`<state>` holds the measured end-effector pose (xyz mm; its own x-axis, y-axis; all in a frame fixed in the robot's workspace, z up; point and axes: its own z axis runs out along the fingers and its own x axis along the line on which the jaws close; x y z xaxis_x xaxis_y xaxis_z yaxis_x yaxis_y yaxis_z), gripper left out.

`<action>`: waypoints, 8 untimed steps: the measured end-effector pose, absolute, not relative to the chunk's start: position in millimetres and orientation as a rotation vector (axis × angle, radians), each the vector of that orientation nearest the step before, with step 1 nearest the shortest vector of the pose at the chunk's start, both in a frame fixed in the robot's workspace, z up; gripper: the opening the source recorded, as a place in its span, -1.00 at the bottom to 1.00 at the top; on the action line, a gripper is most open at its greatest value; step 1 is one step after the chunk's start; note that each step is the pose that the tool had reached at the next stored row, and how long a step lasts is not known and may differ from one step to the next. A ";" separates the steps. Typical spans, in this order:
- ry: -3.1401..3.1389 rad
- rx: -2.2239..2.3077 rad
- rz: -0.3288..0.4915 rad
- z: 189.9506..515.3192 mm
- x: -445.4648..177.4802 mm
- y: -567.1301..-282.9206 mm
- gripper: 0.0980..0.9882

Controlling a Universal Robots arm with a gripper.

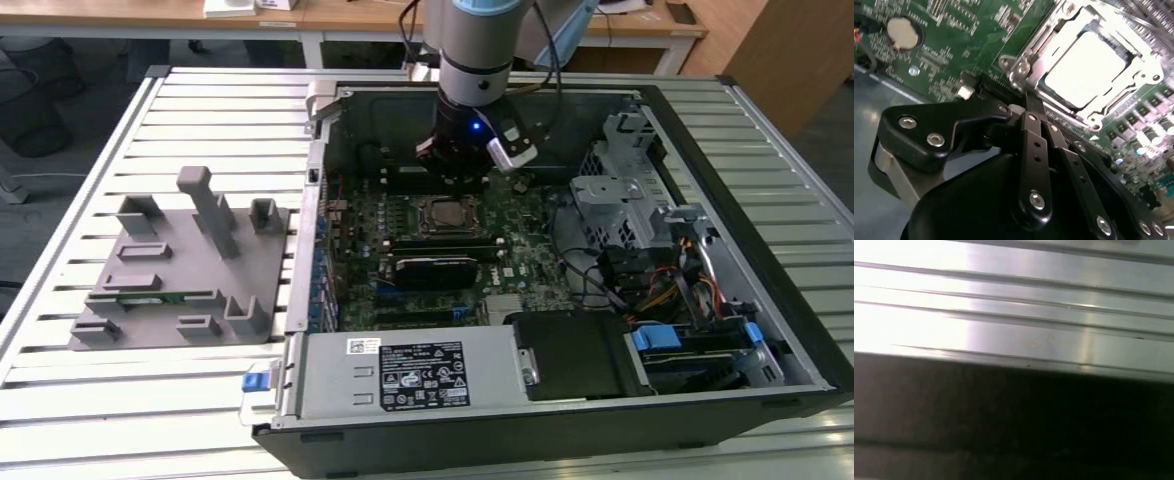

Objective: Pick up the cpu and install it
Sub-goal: 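Install the first cpu locking lever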

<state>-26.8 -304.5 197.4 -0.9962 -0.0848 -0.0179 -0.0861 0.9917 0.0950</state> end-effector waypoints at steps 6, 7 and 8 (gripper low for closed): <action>3.122 -0.134 0.151 207.4 -26.9 -305.3 -0.98; 3.122 -0.134 0.151 207.5 -26.8 -306.0 -0.98; 3.122 -0.134 0.151 207.4 -26.9 -306.6 -0.98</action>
